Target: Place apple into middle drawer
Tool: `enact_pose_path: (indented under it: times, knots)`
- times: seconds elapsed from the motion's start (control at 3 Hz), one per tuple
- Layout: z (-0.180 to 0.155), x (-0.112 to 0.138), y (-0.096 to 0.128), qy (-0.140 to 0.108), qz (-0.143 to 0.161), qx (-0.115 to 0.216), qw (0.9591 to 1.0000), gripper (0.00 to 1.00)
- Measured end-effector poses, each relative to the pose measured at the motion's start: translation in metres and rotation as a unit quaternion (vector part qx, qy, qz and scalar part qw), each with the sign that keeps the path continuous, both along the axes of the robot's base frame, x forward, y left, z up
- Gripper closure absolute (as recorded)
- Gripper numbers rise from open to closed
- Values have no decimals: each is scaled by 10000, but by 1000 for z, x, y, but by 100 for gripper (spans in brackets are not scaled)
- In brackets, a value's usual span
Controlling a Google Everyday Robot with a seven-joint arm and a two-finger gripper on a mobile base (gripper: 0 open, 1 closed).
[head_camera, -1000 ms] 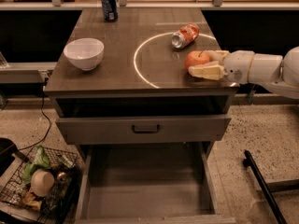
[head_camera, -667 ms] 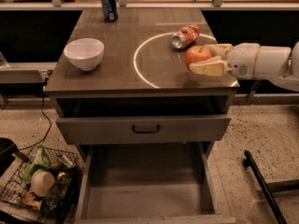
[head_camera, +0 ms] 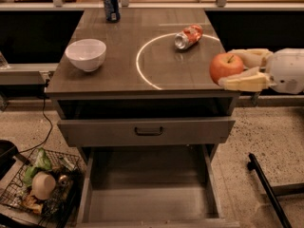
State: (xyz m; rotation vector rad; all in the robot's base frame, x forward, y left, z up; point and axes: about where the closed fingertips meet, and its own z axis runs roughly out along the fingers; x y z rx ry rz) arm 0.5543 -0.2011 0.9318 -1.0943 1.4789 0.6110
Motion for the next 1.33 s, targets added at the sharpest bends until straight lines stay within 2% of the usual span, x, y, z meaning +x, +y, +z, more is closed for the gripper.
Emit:
enact_pose_path:
  times: [0.33, 0.67, 1.0, 1.33]
  knots:
    - [-30, -48, -25, 184, 244, -460, 9985, 100]
    - [-69, -86, -39, 526, 437, -892, 9937, 100]
    - [-110, -109, -38, 923, 660, -1113, 9873, 100]
    - [-116, -112, -27, 900, 712, -1120, 9871, 100]
